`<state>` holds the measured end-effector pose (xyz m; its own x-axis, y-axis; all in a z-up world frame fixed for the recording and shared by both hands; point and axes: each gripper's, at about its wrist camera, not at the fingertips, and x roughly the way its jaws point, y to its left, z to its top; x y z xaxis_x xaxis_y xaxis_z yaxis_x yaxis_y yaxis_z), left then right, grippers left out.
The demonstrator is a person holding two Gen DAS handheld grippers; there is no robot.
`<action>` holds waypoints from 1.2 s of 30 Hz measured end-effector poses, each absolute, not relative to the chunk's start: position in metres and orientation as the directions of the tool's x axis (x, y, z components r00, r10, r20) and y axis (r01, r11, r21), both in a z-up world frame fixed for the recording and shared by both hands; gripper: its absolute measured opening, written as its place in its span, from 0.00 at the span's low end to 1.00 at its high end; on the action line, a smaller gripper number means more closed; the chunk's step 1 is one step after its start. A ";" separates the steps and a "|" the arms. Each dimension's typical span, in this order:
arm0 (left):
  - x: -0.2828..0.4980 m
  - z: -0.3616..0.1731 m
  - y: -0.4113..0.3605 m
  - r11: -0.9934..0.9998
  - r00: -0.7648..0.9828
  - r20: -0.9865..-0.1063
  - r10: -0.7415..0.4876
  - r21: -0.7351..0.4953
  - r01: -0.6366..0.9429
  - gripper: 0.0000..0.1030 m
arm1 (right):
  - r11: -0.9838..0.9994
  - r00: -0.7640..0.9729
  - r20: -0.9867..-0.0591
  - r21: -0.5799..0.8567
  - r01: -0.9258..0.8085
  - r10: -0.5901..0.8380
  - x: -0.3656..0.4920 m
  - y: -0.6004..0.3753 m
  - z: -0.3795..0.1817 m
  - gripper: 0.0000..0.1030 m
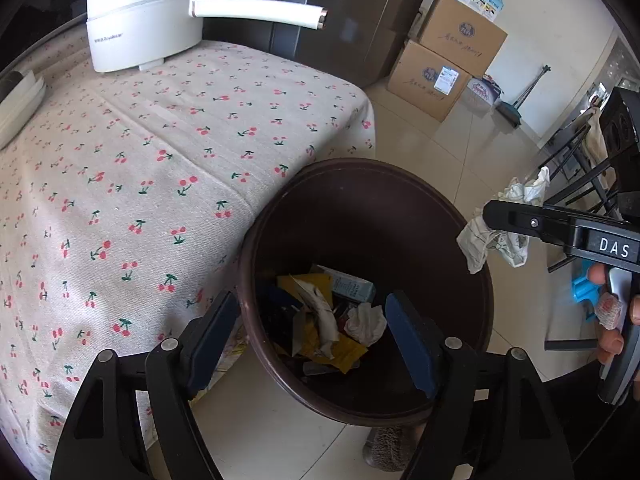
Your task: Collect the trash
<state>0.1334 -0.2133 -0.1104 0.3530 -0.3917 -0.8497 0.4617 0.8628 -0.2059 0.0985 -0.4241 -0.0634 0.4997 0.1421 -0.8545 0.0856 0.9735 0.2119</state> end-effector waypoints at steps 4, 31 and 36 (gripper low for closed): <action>0.138 -0.110 -0.207 0.882 0.374 -0.856 -0.358 -0.179 0.436 0.84 | 0.974 0.499 -0.854 0.210 0.080 0.143 0.099 -0.423 -0.063 0.51; 0.078 -0.056 -0.116 0.982 0.605 -0.781 -0.156 -0.053 0.184 0.98 | 0.998 0.605 -0.796 0.056 0.028 0.028 0.080 -0.380 -0.031 0.98; 0.051 -0.040 -0.088 0.995 0.665 -0.741 -0.093 -0.049 0.085 0.98 | 1.000 0.704 -0.711 0.005 -0.011 0.011 0.055 -0.352 -0.002 0.98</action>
